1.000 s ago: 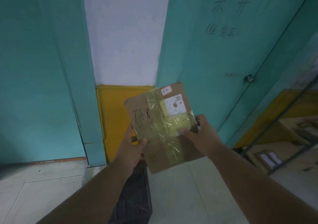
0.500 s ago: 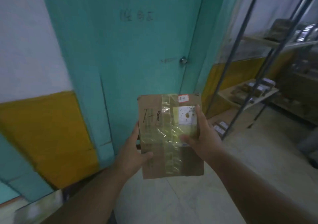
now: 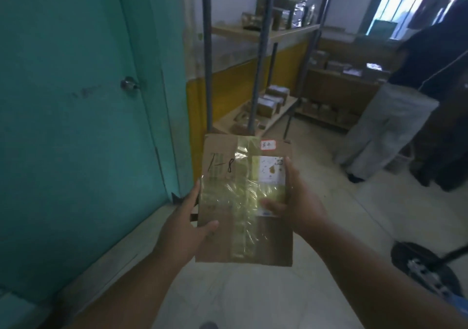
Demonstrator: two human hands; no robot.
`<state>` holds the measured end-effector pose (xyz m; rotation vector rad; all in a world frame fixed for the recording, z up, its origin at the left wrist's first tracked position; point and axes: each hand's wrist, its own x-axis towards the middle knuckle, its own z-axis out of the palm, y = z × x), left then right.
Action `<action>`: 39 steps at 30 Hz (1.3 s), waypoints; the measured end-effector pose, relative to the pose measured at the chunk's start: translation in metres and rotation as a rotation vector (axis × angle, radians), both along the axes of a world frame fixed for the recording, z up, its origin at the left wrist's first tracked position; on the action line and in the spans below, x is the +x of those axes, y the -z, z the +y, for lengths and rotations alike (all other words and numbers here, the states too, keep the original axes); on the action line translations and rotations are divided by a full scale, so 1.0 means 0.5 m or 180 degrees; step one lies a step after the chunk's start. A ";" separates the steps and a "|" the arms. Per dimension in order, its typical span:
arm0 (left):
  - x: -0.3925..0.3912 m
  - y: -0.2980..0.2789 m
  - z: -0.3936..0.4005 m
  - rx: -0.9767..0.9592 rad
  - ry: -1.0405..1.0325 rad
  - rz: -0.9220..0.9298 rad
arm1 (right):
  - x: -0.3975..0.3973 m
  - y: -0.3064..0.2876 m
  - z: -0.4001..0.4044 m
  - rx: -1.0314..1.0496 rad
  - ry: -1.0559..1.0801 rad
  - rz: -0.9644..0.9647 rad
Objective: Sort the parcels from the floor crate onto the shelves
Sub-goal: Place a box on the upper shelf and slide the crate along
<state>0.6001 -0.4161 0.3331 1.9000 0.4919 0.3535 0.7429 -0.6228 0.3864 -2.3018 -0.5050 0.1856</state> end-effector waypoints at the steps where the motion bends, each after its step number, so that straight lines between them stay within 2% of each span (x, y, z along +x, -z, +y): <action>1: 0.045 0.002 -0.001 -0.0022 0.0161 0.0057 | 0.034 0.012 -0.009 -0.0019 0.0074 0.0058; 7: 0.363 0.014 -0.035 0.0013 0.0941 0.0320 | 0.272 0.031 -0.090 -0.0090 0.0692 0.0167; 13: 0.677 -0.007 -0.149 0.0119 0.1475 0.0298 | 0.489 0.004 -0.229 -0.0196 0.1424 0.0031; 18: 0.914 0.044 -0.261 0.0098 0.1851 0.0274 | 0.679 0.054 -0.356 -0.0096 0.1781 0.0103; 26: 1.238 0.057 -0.365 -0.0091 0.1540 0.0298 | 1.081 0.073 -0.459 -0.0469 0.1257 0.0066; 33: 1.491 0.100 -0.312 -0.0168 0.0980 0.0365 | 1.426 0.113 -0.381 -0.0522 0.0653 0.0093; 39: 1.699 0.131 -0.265 -0.0233 0.0926 0.0503 | 1.671 0.154 -0.329 -0.0751 0.0403 0.0058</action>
